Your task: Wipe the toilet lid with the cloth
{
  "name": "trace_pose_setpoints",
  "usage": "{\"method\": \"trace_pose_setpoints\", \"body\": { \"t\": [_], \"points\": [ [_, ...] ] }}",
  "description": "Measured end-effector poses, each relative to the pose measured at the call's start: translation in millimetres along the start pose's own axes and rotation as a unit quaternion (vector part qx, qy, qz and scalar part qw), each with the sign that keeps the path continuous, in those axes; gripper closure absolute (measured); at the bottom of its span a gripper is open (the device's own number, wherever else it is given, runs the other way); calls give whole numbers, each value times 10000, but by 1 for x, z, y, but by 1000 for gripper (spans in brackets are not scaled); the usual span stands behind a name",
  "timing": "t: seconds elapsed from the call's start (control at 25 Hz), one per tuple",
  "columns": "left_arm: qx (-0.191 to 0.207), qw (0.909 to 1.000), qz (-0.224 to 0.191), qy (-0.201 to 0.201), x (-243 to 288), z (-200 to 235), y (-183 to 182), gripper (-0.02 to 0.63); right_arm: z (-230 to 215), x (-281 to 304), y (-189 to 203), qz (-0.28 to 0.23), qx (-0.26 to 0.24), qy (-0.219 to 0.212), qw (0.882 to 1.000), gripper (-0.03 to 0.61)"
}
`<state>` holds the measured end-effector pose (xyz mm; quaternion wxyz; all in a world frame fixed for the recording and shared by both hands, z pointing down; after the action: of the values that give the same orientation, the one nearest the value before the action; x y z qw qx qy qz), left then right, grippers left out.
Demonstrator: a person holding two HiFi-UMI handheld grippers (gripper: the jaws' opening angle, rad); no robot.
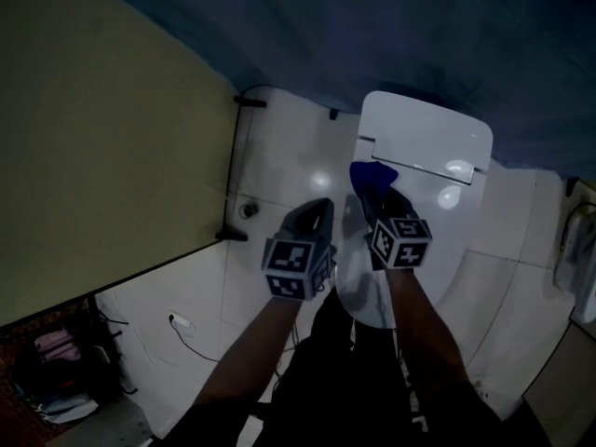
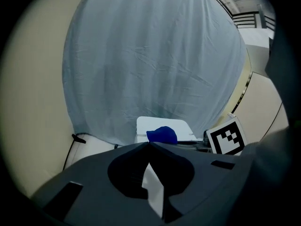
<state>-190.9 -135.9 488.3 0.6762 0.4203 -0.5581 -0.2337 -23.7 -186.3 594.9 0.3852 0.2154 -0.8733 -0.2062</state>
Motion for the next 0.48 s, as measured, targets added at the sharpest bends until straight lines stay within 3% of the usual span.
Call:
{"method": "trace_pose_setpoints", "body": {
  "t": [0.24,0.48],
  "points": [
    [-274,9993,251,70,27,12,38,624,-8,71,21,512,-93,190,9985,476],
    [-462,9970,564,273,35,2,62,624,-26,98,39,1229,-280,405,9912,476]
  ]
}}
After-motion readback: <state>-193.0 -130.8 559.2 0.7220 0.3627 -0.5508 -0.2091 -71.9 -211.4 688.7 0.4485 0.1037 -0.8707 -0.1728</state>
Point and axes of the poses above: the fingertips, and each gripper's own axes: x forward along the fingers, z to its left, y out of its underside, the point moved 10 cm from there along -x, backward along the fingers, and after that the axes turned 15 degrees about x, right-handed, at the moved point
